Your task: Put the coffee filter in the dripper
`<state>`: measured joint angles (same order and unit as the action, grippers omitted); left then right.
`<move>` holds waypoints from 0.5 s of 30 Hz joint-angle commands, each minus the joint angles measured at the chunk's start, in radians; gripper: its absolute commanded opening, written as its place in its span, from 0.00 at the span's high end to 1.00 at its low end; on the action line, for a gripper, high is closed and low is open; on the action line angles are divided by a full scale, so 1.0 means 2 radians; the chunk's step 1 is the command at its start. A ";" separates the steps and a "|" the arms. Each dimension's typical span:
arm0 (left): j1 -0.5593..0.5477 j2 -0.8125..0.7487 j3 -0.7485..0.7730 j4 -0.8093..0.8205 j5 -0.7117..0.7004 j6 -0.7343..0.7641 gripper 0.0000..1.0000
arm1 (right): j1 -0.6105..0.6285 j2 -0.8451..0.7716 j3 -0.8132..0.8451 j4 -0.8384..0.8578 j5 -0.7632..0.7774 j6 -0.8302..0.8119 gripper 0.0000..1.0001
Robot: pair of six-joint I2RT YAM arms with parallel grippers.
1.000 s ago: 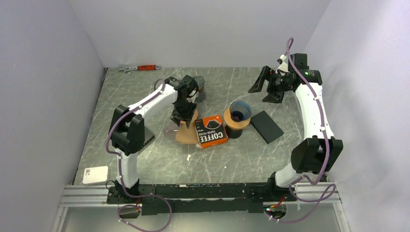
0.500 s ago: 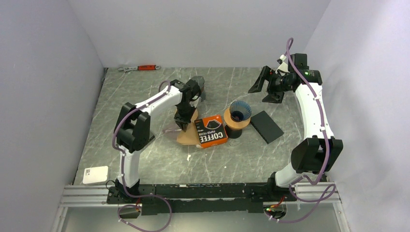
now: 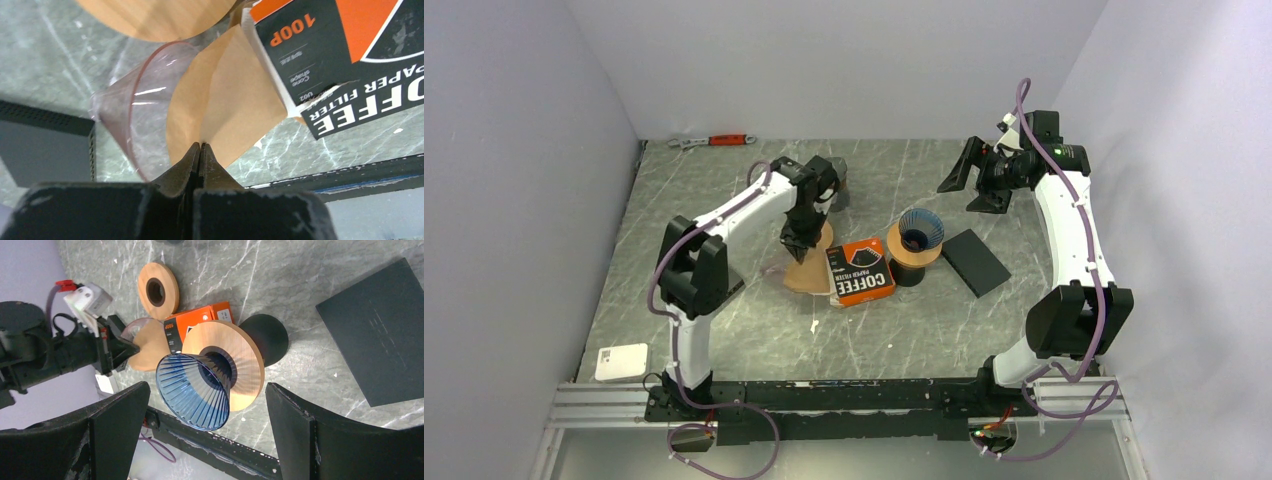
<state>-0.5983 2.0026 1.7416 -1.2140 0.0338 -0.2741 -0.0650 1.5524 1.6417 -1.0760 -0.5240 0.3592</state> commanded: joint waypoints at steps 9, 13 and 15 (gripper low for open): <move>-0.002 -0.142 0.046 0.044 -0.039 0.048 1.00 | -0.003 -0.003 0.032 0.002 0.016 0.003 0.09; -0.002 -0.171 0.043 0.125 0.043 0.123 1.00 | -0.003 0.002 0.057 -0.003 0.015 0.004 0.09; -0.002 -0.185 0.027 0.174 0.085 0.175 1.00 | -0.003 0.004 0.069 -0.006 0.012 0.004 0.09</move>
<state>-0.5983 1.6955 1.8011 -1.0832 0.0269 -0.1158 -0.0650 1.5589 1.7020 -1.0836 -0.5022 0.3626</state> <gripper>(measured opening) 0.010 0.910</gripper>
